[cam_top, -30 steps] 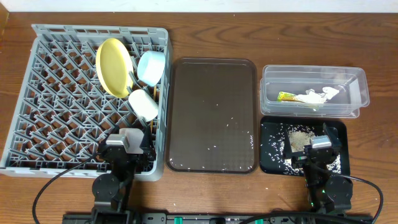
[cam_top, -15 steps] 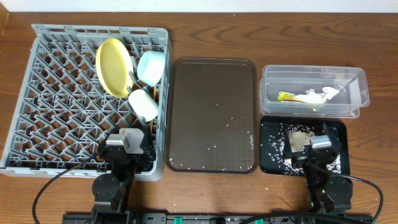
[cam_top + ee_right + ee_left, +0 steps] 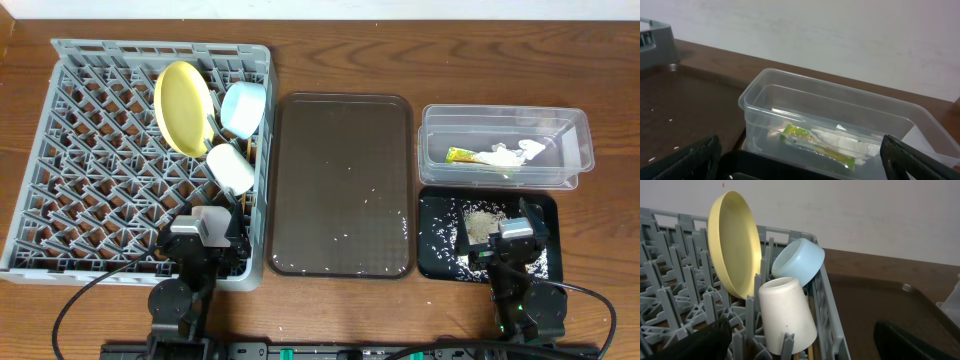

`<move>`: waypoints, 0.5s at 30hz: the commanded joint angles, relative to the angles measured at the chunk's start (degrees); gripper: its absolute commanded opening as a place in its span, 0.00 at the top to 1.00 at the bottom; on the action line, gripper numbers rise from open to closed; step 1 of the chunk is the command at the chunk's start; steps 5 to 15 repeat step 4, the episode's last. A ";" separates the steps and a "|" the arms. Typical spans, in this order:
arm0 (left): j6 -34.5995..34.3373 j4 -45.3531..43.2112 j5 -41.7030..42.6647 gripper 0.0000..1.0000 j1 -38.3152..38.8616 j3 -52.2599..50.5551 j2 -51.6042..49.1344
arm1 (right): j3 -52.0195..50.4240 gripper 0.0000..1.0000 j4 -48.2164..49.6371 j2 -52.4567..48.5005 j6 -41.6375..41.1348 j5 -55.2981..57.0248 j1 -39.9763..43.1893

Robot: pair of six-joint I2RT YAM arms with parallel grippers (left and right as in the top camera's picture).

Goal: Sort waste into correct bins and load items into the dishwasher

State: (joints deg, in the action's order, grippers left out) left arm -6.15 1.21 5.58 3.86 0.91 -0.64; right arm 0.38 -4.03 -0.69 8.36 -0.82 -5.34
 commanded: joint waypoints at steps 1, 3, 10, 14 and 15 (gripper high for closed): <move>0.52 2.40 0.35 0.09 -0.20 -0.68 0.35 | -0.07 0.01 -0.28 0.35 -0.61 0.35 0.90; 0.50 2.40 0.35 0.09 -0.20 -0.68 0.35 | -0.07 0.01 -0.28 0.35 -0.61 0.35 0.90; 0.50 2.40 0.35 0.09 -0.20 -0.68 0.35 | -0.07 0.01 -0.28 0.35 -0.61 0.35 0.90; 0.50 2.40 0.35 0.09 -0.20 -0.68 0.35 | -0.07 0.01 -0.28 0.35 -0.61 0.35 0.90; 0.50 2.40 0.35 0.09 -0.20 -0.68 0.35 | -0.07 0.01 -0.28 0.35 -0.61 0.35 0.90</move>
